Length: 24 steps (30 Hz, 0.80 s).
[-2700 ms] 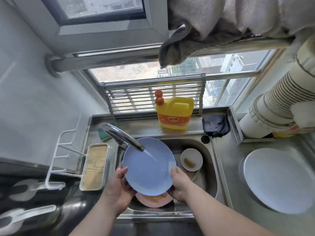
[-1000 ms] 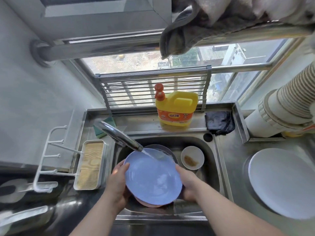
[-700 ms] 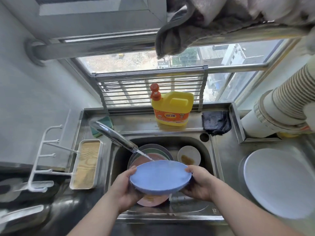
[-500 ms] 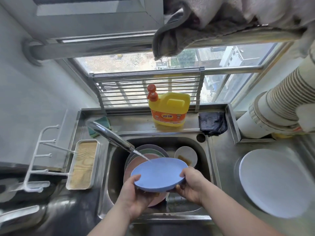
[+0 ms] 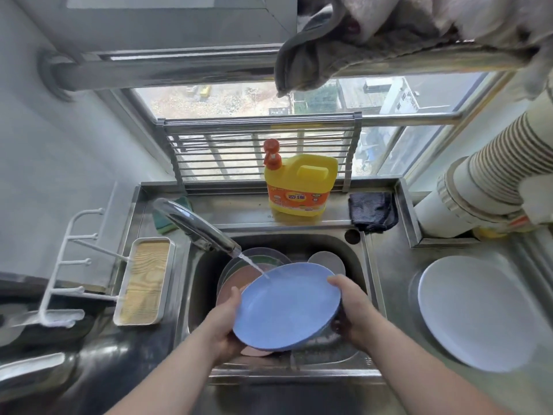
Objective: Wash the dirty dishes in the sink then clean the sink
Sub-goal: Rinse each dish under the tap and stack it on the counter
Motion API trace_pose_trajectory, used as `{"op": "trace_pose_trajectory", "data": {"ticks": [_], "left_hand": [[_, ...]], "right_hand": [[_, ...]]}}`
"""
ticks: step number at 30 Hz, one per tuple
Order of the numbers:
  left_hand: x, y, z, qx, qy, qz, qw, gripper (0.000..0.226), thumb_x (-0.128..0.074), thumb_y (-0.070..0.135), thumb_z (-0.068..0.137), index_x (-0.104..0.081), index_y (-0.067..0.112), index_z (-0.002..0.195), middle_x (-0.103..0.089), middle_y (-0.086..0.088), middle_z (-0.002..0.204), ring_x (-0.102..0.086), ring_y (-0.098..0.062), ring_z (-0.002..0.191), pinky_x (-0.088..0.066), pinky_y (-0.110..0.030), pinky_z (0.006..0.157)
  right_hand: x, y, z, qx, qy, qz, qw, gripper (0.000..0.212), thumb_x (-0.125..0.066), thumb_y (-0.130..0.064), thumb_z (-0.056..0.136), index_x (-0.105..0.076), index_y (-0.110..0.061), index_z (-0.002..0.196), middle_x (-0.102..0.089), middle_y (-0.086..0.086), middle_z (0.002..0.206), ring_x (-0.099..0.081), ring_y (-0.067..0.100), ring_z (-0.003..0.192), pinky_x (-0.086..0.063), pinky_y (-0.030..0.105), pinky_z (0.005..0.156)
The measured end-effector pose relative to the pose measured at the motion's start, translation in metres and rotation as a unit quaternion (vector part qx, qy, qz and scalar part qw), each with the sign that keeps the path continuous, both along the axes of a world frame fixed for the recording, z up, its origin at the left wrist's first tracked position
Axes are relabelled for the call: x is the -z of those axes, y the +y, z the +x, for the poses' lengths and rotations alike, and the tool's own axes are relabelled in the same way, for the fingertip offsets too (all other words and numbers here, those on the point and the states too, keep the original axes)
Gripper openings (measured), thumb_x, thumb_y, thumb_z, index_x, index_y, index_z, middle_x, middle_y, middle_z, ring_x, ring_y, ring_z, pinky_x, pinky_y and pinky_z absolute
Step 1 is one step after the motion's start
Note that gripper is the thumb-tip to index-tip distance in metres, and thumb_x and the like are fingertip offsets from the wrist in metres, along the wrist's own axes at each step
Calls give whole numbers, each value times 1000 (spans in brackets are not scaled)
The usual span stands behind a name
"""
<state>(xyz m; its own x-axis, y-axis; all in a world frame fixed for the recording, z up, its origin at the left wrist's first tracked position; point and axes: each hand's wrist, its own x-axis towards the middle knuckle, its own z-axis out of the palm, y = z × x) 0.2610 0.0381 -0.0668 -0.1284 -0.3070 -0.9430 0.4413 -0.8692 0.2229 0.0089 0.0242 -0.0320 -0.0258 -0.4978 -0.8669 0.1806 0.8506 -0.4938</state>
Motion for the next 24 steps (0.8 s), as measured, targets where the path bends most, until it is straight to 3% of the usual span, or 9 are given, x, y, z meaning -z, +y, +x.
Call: {"op": "trace_pose_trajectory", "data": {"ticks": [2,5,8,11,14,16,19,21,24], "left_hand": [[5,-4,6,13,19,2,1000,79,-21,77,100,-78,28,123,-73,-15,130,-72,-40,116,-58,-58,96],[13,-4,7,-49,20,-14,999,68,-22,70,105,-66,27,135,-74,-14,129,-74,-40,111,-62,-58,79],[13,9,0,-92,44,-10,995,53,-34,63,108,-57,25,138,-76,-15,122,-75,-41,107,-62,-56,79],[13,21,-9,-79,99,17,992,56,-37,64,106,-59,23,138,-73,-21,126,-72,-47,111,-61,-59,81],[9,23,-10,-65,137,9,988,55,-45,59,106,-65,17,136,-71,-20,132,-70,-48,116,-59,-59,91],[7,19,-7,-28,115,-27,993,40,-58,44,106,-65,20,137,-73,-13,130,-71,-42,117,-58,-57,96],[7,7,4,11,47,-91,995,36,-65,17,104,-57,25,139,-76,-14,122,-75,-39,109,-63,-52,85],[-1,-5,12,26,20,-134,990,40,-73,13,97,-58,24,133,-77,-15,118,-76,-38,105,-64,-46,76],[-10,-12,27,81,-59,-221,970,37,-70,6,97,-62,22,130,-78,-10,115,-77,-36,101,-65,-42,74]], "right_hand": [[0,-6,-11,-40,11,-9,999,15,-55,-31,79,-54,-17,84,-41,-1,60,-30,15,45,-23,26,45],[-4,-5,-15,-60,21,-69,996,44,-50,-20,72,-71,-28,109,-61,6,75,-44,15,47,-33,25,43],[-8,4,-1,-45,48,-131,989,60,-51,-15,77,-60,-53,123,-67,1,111,-62,14,65,-47,26,48],[-8,17,20,-28,56,-183,981,69,-57,-13,74,-56,-70,113,-68,-20,107,-68,20,97,-55,23,62],[-4,32,37,5,52,-201,978,77,-60,3,84,-60,-68,114,-72,-19,112,-72,15,103,-58,24,69],[0,43,48,36,51,-194,979,72,-61,8,89,-60,-53,127,-73,-13,117,-72,16,102,-57,22,66],[7,54,62,80,42,-163,982,59,-64,6,93,-59,-37,134,-73,-2,120,-68,23,93,-54,24,59],[10,56,67,103,38,-149,983,53,-65,0,97,-58,-39,132,-74,0,119,-72,28,90,-56,28,60],[8,57,66,103,52,-148,982,54,-65,-13,101,-55,-62,121,-73,-9,117,-77,28,87,-57,31,59]]}}
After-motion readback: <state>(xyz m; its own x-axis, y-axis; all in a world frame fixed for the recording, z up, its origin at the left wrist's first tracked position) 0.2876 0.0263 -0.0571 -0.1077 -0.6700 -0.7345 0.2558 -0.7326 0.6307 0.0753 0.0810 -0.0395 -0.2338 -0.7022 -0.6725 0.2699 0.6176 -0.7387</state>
